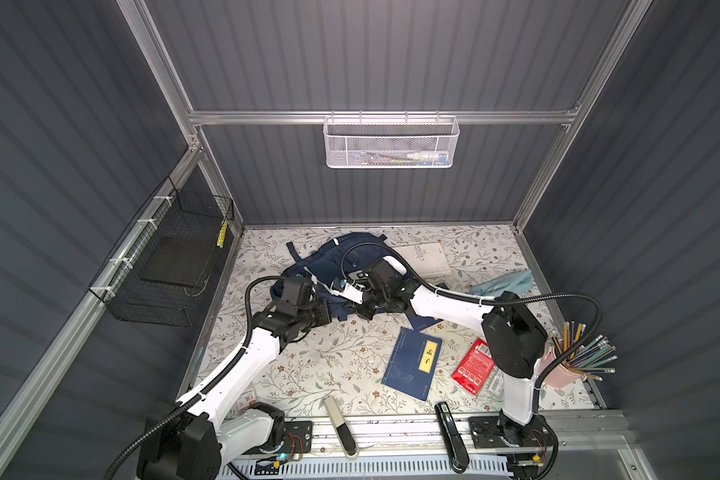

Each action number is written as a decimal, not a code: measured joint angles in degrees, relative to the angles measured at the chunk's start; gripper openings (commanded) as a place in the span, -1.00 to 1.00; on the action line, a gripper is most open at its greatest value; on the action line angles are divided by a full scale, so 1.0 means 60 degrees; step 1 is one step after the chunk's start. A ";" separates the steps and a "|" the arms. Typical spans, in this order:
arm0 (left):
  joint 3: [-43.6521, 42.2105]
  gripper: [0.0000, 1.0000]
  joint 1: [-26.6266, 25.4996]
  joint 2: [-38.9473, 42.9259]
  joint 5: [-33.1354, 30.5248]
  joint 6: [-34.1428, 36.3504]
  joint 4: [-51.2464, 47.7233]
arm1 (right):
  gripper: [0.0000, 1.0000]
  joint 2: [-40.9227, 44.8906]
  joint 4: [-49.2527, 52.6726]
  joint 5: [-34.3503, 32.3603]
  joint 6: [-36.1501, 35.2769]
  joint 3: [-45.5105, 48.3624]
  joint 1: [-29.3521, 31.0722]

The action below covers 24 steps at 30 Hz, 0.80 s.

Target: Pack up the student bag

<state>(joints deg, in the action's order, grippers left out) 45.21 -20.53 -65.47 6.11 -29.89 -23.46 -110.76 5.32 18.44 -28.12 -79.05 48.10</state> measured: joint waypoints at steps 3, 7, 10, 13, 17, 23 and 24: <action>0.0404 -1.00 0.0481 -0.0437 0.0506 0.0197 -0.0237 | -1.00 0.0058 -0.0047 0.0029 -0.0346 0.0058 -0.0018; 0.0506 -1.00 0.1406 -0.0907 0.1472 0.0390 -0.0175 | -1.00 0.0062 -0.0211 -0.0098 -0.0685 0.0175 -0.0051; 0.0514 -1.00 0.2131 -0.1071 0.1756 0.0521 -0.0302 | -1.00 0.0138 -0.0331 -0.0091 -0.0834 0.0463 -0.0102; 0.0510 -1.00 0.2401 -0.0980 0.1927 0.0608 -0.0401 | -1.00 0.0197 -0.0419 0.0040 -0.0918 0.0576 -0.0168; 0.0463 -1.00 0.2444 -0.0550 0.1942 0.0729 -0.0521 | -1.00 0.0222 -0.0423 0.0280 -0.0987 0.0535 -0.0339; -0.0229 -1.00 0.2379 0.0980 0.2189 0.0648 -0.0637 | -0.25 0.0222 0.0233 0.0885 -0.0860 -0.0044 -0.0758; -0.0342 -1.00 0.2208 0.1231 0.1971 0.0503 -0.0674 | -0.16 0.0240 0.0488 0.0856 -0.0780 -0.0189 -0.0849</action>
<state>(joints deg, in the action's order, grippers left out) 43.16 -7.29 -58.08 17.93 -26.87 -27.51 -109.32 8.25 23.57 -32.80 -80.18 43.00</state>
